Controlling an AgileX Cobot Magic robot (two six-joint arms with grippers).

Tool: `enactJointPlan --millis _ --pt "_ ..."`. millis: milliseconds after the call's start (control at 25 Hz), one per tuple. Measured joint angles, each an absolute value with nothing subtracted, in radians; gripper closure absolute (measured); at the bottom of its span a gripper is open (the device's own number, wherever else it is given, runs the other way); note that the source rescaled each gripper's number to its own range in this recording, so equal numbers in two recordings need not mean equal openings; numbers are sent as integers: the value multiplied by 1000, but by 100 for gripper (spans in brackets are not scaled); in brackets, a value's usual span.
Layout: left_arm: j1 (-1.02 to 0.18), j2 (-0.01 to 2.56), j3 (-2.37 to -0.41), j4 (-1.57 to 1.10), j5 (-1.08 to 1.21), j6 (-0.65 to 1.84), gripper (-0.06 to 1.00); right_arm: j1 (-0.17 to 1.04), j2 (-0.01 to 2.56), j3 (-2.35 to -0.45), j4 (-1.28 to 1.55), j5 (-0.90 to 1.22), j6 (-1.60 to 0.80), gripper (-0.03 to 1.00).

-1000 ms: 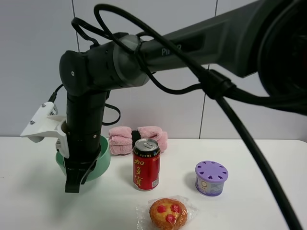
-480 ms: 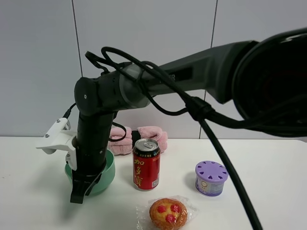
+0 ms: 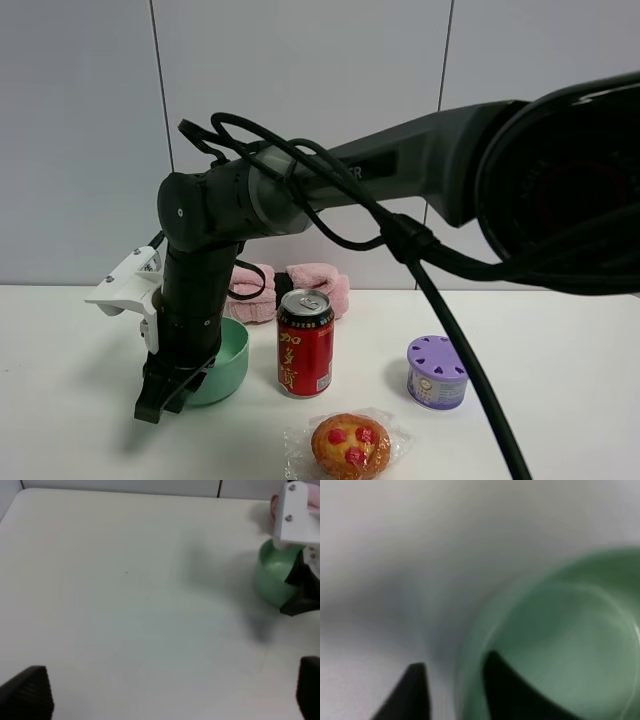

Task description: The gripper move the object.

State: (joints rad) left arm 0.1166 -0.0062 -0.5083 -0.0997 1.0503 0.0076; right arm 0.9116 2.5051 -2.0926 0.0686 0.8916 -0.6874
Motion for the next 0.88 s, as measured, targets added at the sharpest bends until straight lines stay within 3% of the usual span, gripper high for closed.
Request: enactJointPlan --millis 200,680,880 --pt "117 -6 -508 -100 1050 8 -6 912 2490 -2093 68 892 -656 27" --pt "117 -6 -508 -100 1050 8 -6 912 2073 -2093 -96 889 -487 7" --pt "117 -6 -508 -100 1050 8 -6 901 1934 -2093 -333 1058 -301 5"
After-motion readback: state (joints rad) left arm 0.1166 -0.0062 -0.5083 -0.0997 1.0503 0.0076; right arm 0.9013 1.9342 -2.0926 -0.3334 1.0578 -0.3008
